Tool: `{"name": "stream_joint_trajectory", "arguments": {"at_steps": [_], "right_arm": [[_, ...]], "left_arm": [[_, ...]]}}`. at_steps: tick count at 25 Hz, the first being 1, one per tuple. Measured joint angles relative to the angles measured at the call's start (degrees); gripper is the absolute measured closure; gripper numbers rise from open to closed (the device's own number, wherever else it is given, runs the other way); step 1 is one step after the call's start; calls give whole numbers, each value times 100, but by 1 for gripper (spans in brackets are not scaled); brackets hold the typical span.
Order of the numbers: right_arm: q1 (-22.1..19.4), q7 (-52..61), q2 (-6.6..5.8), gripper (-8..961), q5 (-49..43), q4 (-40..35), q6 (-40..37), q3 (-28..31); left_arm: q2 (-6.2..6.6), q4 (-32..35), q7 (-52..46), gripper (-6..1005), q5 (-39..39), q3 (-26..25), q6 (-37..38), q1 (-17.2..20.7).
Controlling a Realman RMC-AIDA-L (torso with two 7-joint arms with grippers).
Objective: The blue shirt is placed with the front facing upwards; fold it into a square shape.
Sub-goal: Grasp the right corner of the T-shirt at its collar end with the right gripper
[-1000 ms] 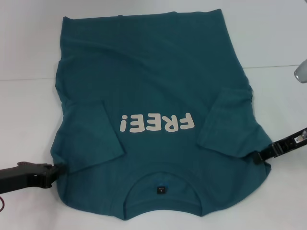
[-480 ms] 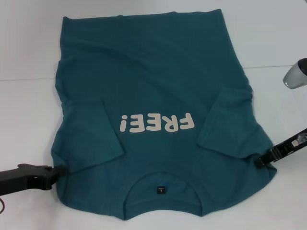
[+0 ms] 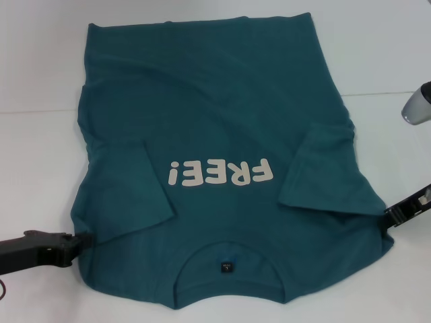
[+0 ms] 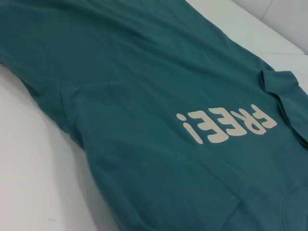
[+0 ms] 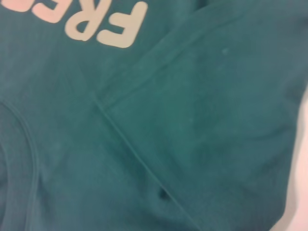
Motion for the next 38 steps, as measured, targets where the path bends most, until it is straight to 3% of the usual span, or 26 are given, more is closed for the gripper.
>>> {"name": "stream_joint_trajectory", "arguments": {"at_steps": [3, 8, 19, 29, 38], "right_arm": [[-23, 24, 13, 921, -44, -118, -73, 23], [-27, 34, 13, 950, -30, -286, -310, 35], [-71, 177, -38, 951, -39, -772, -975, 301], [-336, 147, 34, 950, -7, -1098, -1403, 379], [-439, 14, 41, 923, 2, -1105, -1193, 745]], "left_arm": [[0, 1, 4, 996, 0, 0, -2, 2], [0, 1, 7, 996, -6, -5, -6, 12], [60, 53, -38, 997, -32, -120, 170, 24], [57, 258, -46, 997, -31, -465, 894, 136], [29, 324, -4, 997, -44, -577, 946, 187]]}}
